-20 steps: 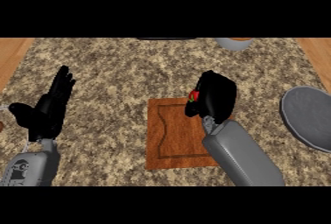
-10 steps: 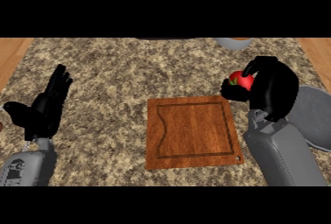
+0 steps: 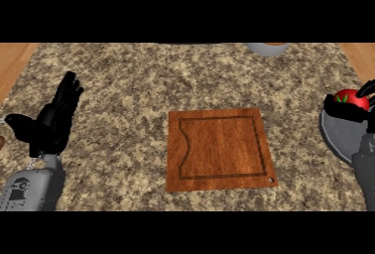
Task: Pick the tomato from the cutting board and place it in the pan
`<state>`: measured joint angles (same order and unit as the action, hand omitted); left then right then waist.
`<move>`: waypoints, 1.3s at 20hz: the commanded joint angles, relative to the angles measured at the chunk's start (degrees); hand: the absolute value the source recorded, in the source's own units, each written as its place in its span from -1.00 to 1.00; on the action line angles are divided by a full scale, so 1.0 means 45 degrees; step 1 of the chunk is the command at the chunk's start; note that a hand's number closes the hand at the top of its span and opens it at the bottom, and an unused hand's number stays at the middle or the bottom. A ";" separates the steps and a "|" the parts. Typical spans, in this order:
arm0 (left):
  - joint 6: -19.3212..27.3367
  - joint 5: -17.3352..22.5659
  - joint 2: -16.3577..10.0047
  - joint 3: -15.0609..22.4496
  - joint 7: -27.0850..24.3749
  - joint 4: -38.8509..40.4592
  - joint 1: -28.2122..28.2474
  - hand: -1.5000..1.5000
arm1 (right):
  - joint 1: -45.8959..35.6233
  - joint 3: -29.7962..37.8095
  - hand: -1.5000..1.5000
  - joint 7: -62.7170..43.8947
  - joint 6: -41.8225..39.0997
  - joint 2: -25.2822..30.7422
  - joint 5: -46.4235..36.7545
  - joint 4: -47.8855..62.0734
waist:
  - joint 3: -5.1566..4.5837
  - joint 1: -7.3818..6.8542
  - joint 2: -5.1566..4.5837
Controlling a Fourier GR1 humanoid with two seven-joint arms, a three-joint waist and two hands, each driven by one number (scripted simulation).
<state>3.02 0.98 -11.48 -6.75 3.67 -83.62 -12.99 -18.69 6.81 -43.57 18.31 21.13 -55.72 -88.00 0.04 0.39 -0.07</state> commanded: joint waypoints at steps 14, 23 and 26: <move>0.0205 -0.0311 0.0533 0.0461 0.0276 -0.0029 -0.0490 0.00 | -0.1907 0.4261 1.00 0.8581 0.4326 0.2891 0.2805 1.2201 | 0.0048 -0.0466 -0.0161; -0.0061 -0.0157 0.0256 0.0251 0.0342 0.0169 -0.0657 0.00 | -0.2600 0.6289 -1.00 1.1184 -0.0377 0.3125 0.6486 1.4075 | 0.0079 -0.0413 -0.0192; -0.0073 -0.0151 0.0226 0.0354 0.0872 -0.0277 -0.0892 0.00 | -0.2922 0.6234 -1.00 1.2215 0.0636 0.3167 0.6050 1.5729 | 0.0059 -0.0535 -0.0169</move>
<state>2.66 0.50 -10.36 -5.62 5.49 -84.34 -15.30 -29.56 33.47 6.35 21.76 34.29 -29.70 -23.95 0.33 -1.72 -0.78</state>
